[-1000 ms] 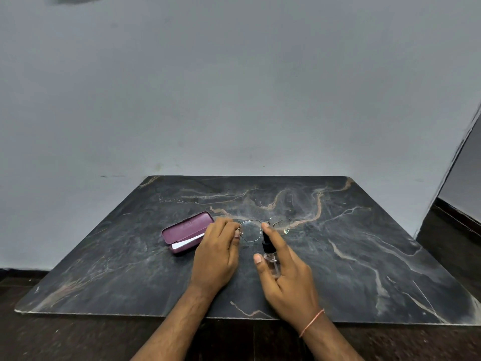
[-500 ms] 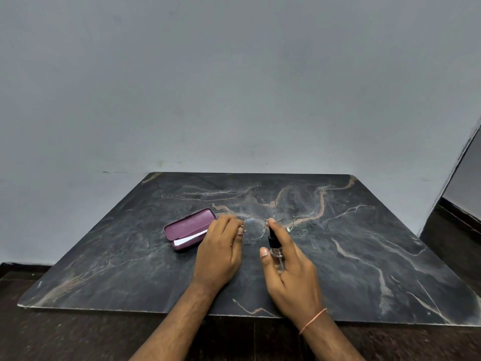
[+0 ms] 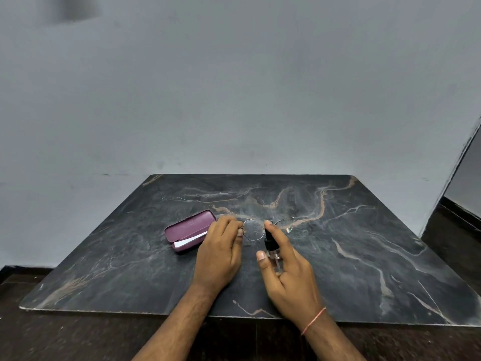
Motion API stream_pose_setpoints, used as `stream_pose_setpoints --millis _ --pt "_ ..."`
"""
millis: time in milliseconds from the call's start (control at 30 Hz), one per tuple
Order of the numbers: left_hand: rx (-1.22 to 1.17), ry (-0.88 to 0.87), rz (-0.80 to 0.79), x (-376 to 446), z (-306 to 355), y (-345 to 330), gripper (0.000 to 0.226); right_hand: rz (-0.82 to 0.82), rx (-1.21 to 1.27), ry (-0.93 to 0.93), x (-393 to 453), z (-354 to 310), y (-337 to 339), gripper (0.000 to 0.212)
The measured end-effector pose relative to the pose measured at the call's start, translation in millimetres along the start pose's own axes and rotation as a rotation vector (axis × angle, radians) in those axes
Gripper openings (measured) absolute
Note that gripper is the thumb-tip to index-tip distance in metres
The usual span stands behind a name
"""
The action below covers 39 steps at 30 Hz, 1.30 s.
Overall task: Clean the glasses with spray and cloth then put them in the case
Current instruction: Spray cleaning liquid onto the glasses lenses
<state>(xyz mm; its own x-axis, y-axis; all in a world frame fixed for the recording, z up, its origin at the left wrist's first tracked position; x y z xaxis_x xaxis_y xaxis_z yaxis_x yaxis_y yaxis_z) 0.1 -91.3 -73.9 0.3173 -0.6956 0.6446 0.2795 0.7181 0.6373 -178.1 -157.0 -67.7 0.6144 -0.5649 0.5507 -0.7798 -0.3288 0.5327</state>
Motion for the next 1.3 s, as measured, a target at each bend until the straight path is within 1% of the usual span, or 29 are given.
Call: stream_pose_setpoints --millis 67,100,200,233,333,400,467,500,567,667,800,900,1100,1233,1300 --pt "-0.004 0.003 0.007 0 0 0 0.024 -0.005 0.151 -0.038 -1 0 3 0.060" --pt "-0.008 0.006 0.010 0 -1 0 0.026 -0.005 0.296 -0.096 -2 -1 5 0.058" --pt "-0.022 0.011 0.018 0 -1 1 0.035 -0.030 0.946 -0.373 -11 -16 5 0.056" --pt "-0.026 0.012 0.020 1 -2 1 0.035 -0.054 1.109 -0.461 -15 -21 5 0.054" --pt "-0.038 0.027 0.021 1 -4 0 0.026 -0.231 1.512 -0.694 -20 -34 5 0.041" --pt "-0.052 0.034 0.025 2 -4 0 0.023 -0.315 1.685 -0.805 -16 -37 3 0.038" --pt "-0.063 0.032 0.033 2 -4 1 0.022 -0.367 1.728 -0.845 -9 -41 -2 0.024" --pt "-0.069 0.031 0.036 2 -4 2 0.022 -0.387 1.732 -0.857 -4 -42 -5 0.025" --pt "-0.079 0.035 0.040 2 -3 3 0.022 -0.396 1.762 -0.884 4 -44 -10 0.035" --pt "-0.090 0.049 0.039 2 -2 5 0.022 -0.392 1.829 -0.887 13 -42 -18 0.040" --pt "-0.086 0.043 0.034 2 -2 5 0.021 -0.414 1.804 -0.888 13 -35 -27 0.050" --pt "-0.086 0.053 0.040 2 -2 4 0.023 -0.410 1.786 -0.888 10 -30 -33 0.051" --pt "-0.094 0.036 0.043 2 -1 5 0.020 -0.344 1.904 -0.817 6 -26 -37 0.045" --pt "-0.102 0.031 0.039 2 -1 6 0.021 -0.248 2.031 -0.817 6 -20 -35 0.042" --pt "-0.101 0.039 0.033 2 -1 6 0.021 -0.182 2.080 -0.803 6 -15 -32 0.044"
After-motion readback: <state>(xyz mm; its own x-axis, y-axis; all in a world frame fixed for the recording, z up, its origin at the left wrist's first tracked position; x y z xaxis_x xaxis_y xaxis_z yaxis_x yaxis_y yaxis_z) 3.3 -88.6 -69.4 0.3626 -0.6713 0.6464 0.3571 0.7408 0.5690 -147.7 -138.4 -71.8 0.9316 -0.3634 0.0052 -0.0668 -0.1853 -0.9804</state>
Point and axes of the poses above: each hand's wrist, its own x-axis towards the middle knuckle, its own y-axis out of the back of the hand, z = x × y, the point moved 1 cm from there along x, towards the middle knuckle, and after that the axes turned 9 degrees about -z, right-handed, at the moved point
